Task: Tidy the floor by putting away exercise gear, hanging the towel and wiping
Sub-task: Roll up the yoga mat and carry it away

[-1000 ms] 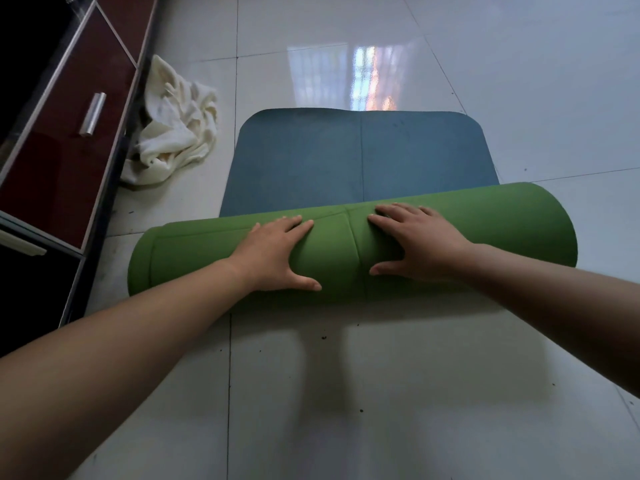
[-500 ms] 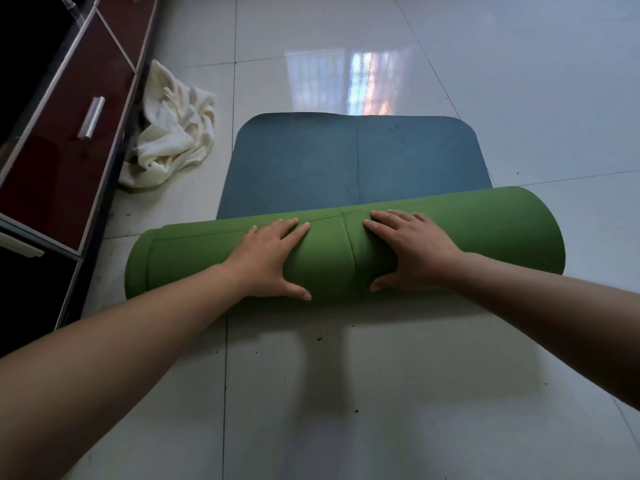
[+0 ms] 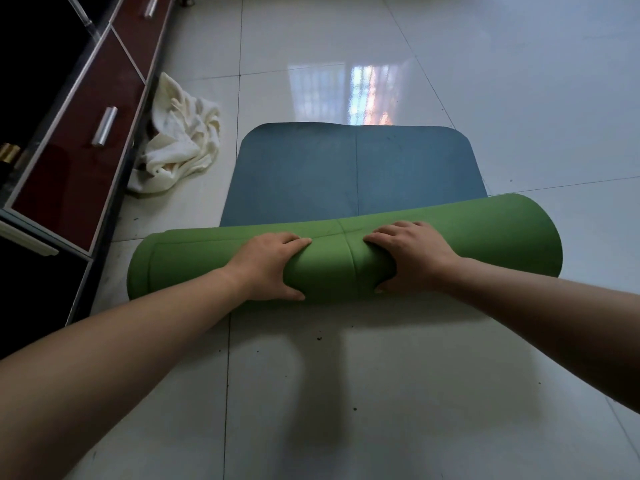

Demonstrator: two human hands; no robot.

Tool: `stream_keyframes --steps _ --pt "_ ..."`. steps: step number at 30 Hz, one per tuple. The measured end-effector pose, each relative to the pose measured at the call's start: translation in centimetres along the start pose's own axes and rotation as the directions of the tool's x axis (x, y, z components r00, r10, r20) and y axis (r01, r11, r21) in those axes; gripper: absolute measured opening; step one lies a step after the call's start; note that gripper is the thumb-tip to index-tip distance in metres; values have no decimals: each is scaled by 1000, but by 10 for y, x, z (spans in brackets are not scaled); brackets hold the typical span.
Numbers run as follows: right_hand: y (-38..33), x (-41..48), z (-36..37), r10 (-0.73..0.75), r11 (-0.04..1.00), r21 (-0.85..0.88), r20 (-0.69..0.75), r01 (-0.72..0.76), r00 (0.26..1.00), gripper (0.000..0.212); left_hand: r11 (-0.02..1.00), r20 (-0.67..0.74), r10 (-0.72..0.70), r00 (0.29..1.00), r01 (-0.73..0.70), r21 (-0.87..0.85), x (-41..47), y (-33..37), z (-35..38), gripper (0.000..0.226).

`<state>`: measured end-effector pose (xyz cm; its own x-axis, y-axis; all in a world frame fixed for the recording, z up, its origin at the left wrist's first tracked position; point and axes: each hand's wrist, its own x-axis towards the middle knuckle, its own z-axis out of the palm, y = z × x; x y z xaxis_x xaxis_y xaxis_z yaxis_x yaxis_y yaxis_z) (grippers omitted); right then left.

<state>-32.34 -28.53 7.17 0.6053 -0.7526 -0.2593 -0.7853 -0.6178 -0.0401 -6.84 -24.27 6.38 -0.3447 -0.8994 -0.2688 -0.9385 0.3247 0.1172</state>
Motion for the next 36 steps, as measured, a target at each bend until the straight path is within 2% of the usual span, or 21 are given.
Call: stream_keyframes --steps 10,18,23,28,31,34,36 --pt "-15 -26 -7 1 996 84 1 -1 1000 81 999 55 34 998 -35 9 -22 8 -7 93" --pt "-30 -57 -12 -30 989 146 92 17 995 81 995 214 97 972 -94 -26 -47 18 -10 89" --pt "-26 -54 -15 -36 979 203 159 3 987 85 988 323 99 941 -54 -147 -44 16 -17 92" --pt "-16 -40 -12 2 954 294 212 -66 977 99 951 263 43 964 41 -306 -43 5 -10 104" --pt "-8 -30 -11 47 920 371 221 -129 974 98 961 191 17 981 37 -275 -41 -2 -11 110" --pt "2 -23 -9 111 900 396 190 -180 975 95 967 57 37 998 -21 -256 -42 -1 -8 97" --pt "8 -20 -9 194 864 443 145 -238 970 90 970 15 37 999 -33 -241 -42 7 -4 101"
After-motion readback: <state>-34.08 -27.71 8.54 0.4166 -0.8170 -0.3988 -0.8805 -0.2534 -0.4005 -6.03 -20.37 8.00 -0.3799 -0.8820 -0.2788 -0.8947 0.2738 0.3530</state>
